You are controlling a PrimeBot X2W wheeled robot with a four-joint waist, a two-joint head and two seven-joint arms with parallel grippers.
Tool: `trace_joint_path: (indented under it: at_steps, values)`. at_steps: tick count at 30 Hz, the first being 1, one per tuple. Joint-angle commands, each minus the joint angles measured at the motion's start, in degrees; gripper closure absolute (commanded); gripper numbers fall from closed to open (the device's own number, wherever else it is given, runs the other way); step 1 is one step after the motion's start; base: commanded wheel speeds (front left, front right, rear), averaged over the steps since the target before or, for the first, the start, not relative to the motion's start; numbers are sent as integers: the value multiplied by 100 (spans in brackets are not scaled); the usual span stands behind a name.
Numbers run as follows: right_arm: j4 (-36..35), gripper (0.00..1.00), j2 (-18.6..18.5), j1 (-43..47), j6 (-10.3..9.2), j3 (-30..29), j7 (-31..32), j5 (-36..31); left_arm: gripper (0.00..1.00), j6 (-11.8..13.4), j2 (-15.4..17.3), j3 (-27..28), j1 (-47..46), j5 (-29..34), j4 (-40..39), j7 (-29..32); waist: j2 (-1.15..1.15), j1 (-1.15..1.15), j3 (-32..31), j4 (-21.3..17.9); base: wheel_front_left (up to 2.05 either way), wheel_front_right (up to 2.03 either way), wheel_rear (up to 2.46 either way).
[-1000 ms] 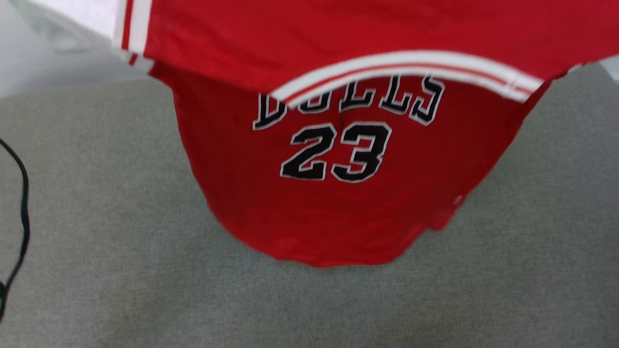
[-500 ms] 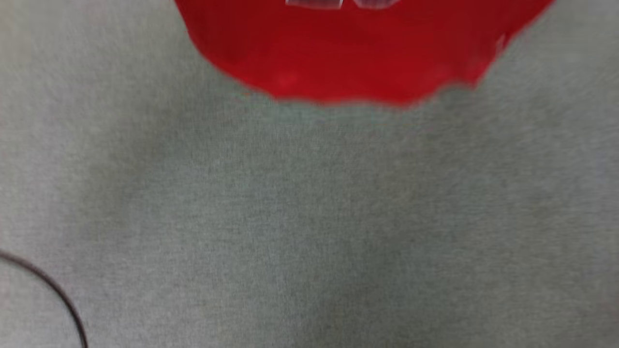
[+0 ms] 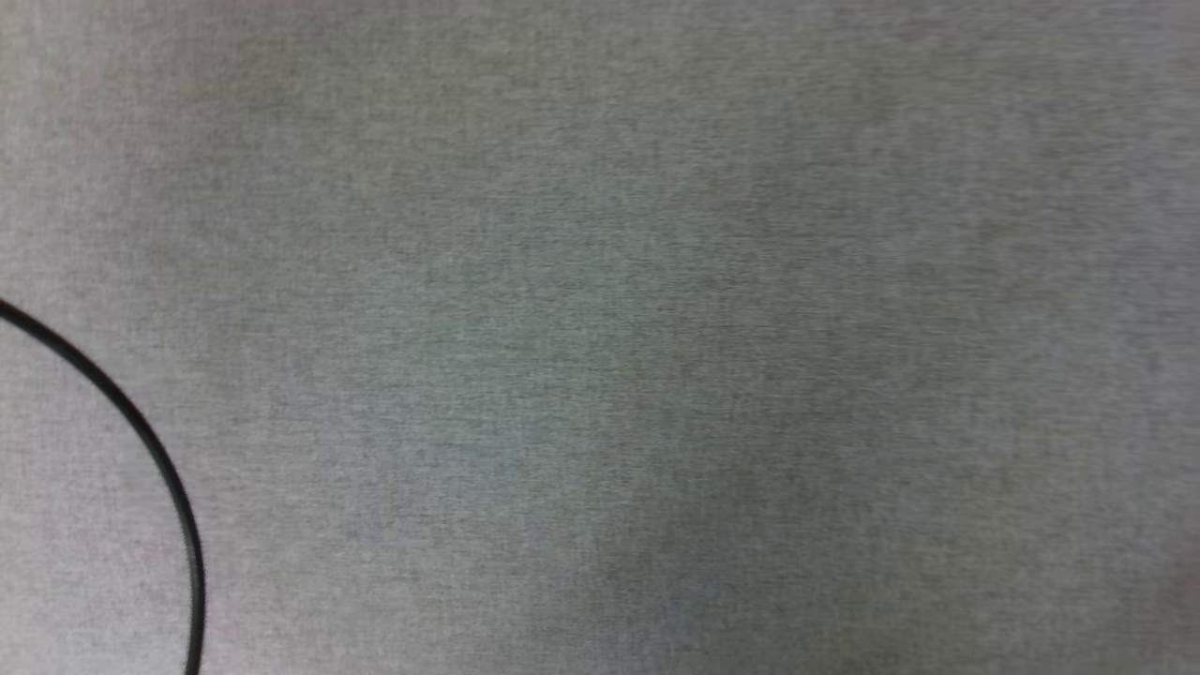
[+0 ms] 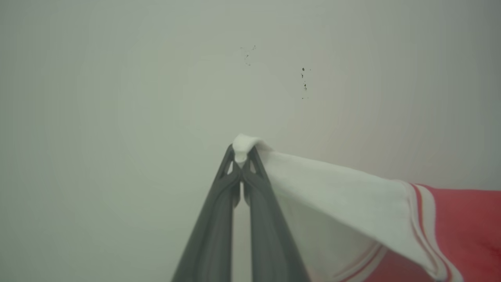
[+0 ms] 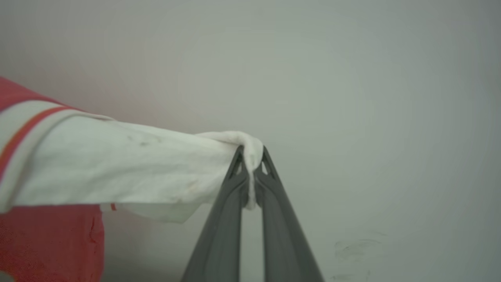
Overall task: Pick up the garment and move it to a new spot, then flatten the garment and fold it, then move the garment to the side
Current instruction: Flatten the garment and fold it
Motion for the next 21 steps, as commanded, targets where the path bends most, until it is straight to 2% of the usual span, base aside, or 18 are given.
trace_joint_path:
  at_steps: [1, 6, 10, 20, 21]
  values:
    - [201, 100, 60, -92, -4, 54, -156, -86, 100, -16, -69, 5, -5, -17, 208, -166, 0, -2, 115, 122, 0, 0, 0]
    - [810, 100, 218, 212, -4, 274, -538, -60, 100, -116, -254, 23, 528, -200, 733, -658, 0, -2, 26, 171, 0, 0, 0]
    - [1218, 100, 314, 717, -4, 502, -776, 47, 100, -216, -376, -145, 1364, -221, 1068, -921, 0, -2, -254, 206, 0, 0, 0]
    - [1812, 100, 419, 2729, -4, 1143, -862, 588, 100, -478, -553, -648, 3903, -336, 1557, -1336, 0, -2, -1373, 212, 0, 0, 0]
    - [1812, 100, 419, 2729, -4, 1143, -862, 588, 100, -478, -553, -648, 3903, -336, 1557, -1336, 0, -2, -1373, 212, 0, 0, 0]
